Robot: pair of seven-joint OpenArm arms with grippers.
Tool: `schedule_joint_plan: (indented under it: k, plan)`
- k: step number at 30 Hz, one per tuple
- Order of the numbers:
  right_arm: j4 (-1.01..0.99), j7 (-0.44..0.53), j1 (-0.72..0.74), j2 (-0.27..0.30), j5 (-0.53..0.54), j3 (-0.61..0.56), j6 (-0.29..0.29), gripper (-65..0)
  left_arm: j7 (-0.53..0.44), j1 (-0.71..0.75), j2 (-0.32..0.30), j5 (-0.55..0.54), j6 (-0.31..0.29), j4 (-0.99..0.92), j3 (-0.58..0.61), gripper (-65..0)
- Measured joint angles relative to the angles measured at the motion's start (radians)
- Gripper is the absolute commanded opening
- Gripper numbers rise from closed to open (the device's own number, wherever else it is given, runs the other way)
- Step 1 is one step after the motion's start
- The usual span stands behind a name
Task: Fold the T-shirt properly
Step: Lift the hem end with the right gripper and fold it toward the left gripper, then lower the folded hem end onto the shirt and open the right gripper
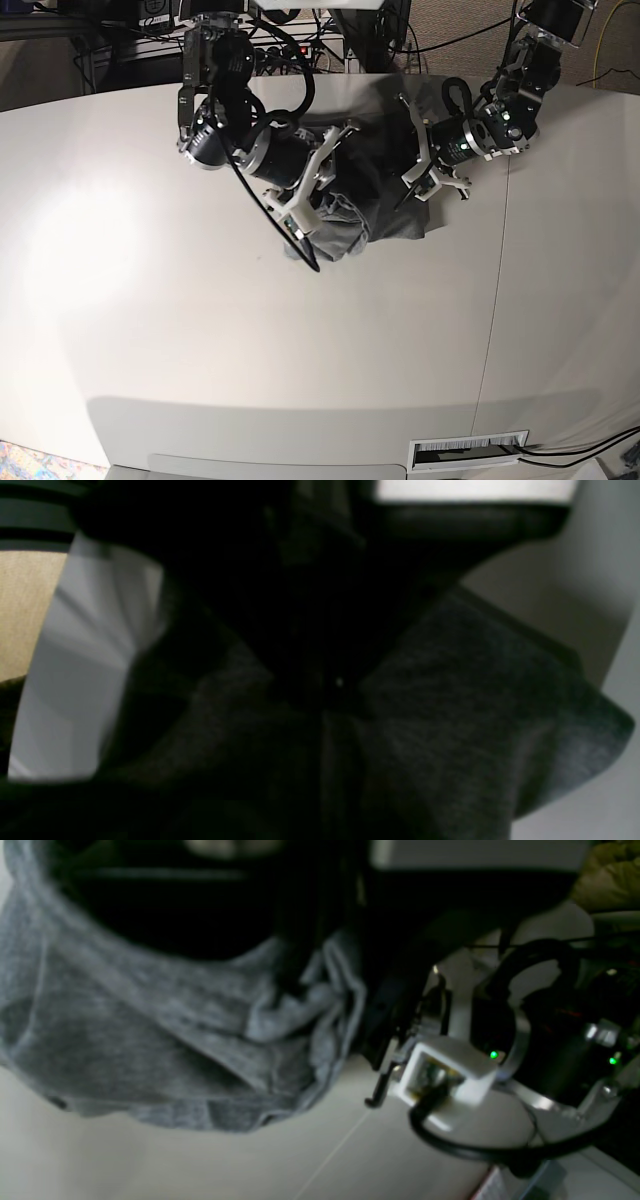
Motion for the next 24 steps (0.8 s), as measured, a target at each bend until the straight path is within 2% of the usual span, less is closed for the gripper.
schedule_joint_plan:
  k: [5,7,10,12,16,19,24]
  plan:
    - [-0.043,0.014,0.0,0.0,-0.037,-0.006,0.0,-65.0,0.001,0.0,-0.001,0.0,0.0,0.002,0.0,-65.0]
    - [-0.059,0.012,0.0,0.0,-0.069,-0.006,0.0,-64.1,0.031,0.0,-0.001,0.003,0.002,0.025,-0.001,-65.0]
    - [-0.07,0.011,0.0,0.0,-0.066,-0.008,0.0,-48.2,0.082,0.007,-0.003,0.031,0.009,0.075,-0.016,-65.0]
    - [-0.071,0.013,0.0,0.0,-0.036,-0.008,0.0,-42.7,0.107,0.018,-0.005,0.049,0.02,0.108,-0.029,-65.0]
    - [-0.071,0.011,0.0,0.0,-0.043,-0.009,0.0,-42.7,0.195,0.019,-0.008,0.07,0.067,0.17,-0.05,-65.0]
    - [-0.071,0.01,0.0,0.0,-0.067,-0.009,0.0,-42.7,0.249,0.02,-0.008,0.073,0.07,0.211,-0.091,-65.0]
    - [-0.071,0.006,0.0,0.0,-0.105,-0.009,0.0,-42.7,0.283,0.019,-0.009,0.071,0.073,0.263,-0.207,-65.0]
